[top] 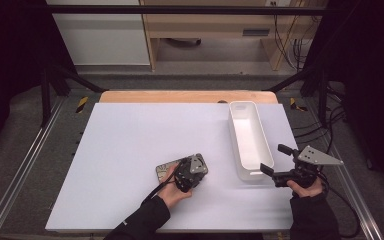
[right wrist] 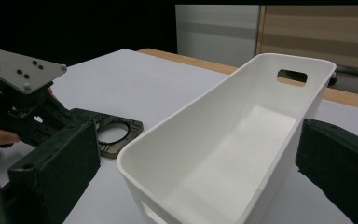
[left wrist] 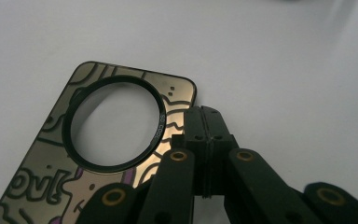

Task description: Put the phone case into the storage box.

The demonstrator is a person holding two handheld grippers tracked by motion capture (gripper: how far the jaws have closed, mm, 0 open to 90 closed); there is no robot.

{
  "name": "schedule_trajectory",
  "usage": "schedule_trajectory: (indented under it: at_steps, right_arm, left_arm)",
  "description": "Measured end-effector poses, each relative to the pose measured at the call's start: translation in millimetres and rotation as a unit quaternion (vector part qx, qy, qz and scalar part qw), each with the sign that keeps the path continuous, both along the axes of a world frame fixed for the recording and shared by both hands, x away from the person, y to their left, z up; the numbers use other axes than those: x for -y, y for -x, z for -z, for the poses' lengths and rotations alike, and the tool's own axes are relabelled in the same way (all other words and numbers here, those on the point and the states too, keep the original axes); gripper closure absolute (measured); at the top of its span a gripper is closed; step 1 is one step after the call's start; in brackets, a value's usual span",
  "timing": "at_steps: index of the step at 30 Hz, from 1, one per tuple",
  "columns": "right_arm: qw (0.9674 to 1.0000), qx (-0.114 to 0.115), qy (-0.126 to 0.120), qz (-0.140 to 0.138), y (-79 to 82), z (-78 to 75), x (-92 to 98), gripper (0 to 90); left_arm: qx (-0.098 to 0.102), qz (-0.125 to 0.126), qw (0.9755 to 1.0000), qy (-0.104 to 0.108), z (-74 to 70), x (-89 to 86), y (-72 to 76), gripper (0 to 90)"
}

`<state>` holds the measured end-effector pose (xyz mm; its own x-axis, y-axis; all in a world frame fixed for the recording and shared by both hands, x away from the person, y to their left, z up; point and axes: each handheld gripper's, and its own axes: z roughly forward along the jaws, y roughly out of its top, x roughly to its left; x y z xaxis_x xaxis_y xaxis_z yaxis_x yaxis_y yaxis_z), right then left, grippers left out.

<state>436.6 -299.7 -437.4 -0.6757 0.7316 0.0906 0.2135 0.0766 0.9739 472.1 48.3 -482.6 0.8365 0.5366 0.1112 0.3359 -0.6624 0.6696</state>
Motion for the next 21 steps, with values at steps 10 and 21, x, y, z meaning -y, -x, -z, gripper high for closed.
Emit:
schedule_trajectory:
  at_steps: [10, 21]
  right_arm:
    - [1.0000, 0.000, 0.001, 0.000, -0.3, 0.5, 0.0, 0.4]
    - [1.0000, -0.001, 0.001, -0.001, -0.4, 0.8, -0.8, 0.4]
  left_arm:
    - [0.004, -0.018, 0.9998, 0.005, 0.8, -4.7, -10.4, 90.0]
    - [0.011, -0.036, 0.9993, 0.006, 1.3, -9.3, -19.9, 89.9]
